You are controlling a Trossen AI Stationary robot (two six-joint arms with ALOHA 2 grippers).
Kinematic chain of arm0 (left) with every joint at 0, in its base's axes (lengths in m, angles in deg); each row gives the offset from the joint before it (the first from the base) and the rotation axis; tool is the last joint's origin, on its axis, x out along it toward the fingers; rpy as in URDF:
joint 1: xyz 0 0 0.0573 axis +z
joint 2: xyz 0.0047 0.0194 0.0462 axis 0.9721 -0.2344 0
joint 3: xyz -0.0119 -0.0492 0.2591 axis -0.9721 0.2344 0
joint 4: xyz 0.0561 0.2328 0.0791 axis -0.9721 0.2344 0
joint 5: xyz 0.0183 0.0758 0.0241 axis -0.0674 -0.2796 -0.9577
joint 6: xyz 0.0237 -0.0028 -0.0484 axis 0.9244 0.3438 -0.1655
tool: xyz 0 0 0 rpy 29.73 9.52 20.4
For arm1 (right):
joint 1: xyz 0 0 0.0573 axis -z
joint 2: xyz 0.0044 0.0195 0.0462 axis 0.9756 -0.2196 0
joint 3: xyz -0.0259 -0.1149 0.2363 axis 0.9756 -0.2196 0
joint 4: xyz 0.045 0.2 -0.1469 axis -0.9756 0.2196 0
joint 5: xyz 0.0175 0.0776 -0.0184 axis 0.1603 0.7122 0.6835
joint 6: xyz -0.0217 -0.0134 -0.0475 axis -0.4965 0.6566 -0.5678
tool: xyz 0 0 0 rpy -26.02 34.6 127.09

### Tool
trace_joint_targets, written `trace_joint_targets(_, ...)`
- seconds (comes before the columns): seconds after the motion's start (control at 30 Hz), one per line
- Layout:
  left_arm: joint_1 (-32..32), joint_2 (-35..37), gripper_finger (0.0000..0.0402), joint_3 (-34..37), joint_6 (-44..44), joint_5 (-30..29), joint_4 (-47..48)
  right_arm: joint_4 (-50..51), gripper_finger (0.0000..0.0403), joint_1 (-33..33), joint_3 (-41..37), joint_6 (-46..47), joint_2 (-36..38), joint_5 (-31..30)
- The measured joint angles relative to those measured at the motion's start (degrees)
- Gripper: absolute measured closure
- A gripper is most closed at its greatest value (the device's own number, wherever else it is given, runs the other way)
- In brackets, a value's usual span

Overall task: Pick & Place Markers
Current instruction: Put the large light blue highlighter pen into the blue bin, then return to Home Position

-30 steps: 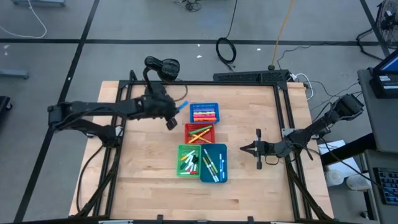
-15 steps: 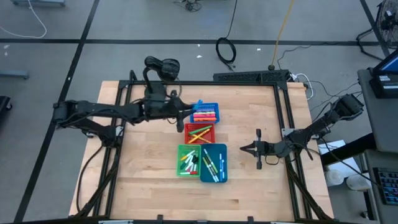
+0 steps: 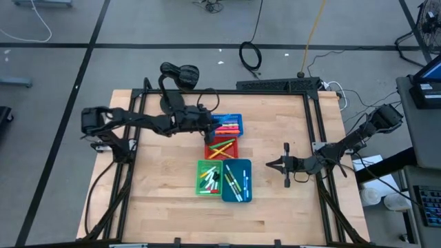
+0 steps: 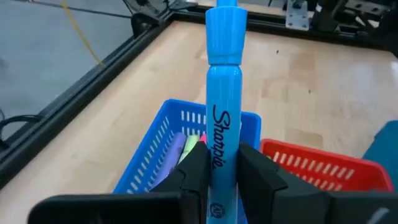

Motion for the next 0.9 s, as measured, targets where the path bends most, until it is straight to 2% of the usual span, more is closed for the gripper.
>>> trace_joint_targets(0.17, 0.9, -3.3, 0.0333, 0.0, -0.7, 3.3, -3.1, 0.1, 0.0403, 0.0, 0.0, -0.1, 0.0, 0.0)
trace_joint_targets(0.37, 0.9, -4.0, 0.0250, 0.0, -4.2, -1.5, -2.8, 0.2, 0.0403, 0.0, 0.0, -0.1, 0.0, 0.0)
trace_joint_targets(0.47, 0.9, -4.0, 0.0211, 0.0, -5.5, -2.0, -2.8, 0.2, 0.0403, 0.0, 0.0, -0.1, 0.0, 0.0)
trace_joint_targets(0.67, 0.3, -3.9, 0.0163, 0.0, -9.8, -1.9, -2.0, 0.2, 0.0403, 0.0, 0.0, 0.2, 0.0, 0.0)
trace_joint_targets(0.8, 0.0, -0.4, 0.0147, -0.1, -12.2, 0.6, 2.2, 0.3, 0.0403, 0.0, 0.0, 0.2, 0.0, 0.0)
trace_joint_targets(0.9, 0.2, 4.8, 0.0138, -0.1, -13.0, 4.0, 11.4, 0.4, 0.0403, 0.0, 0.0, 0.3, 0.0, 0.1)
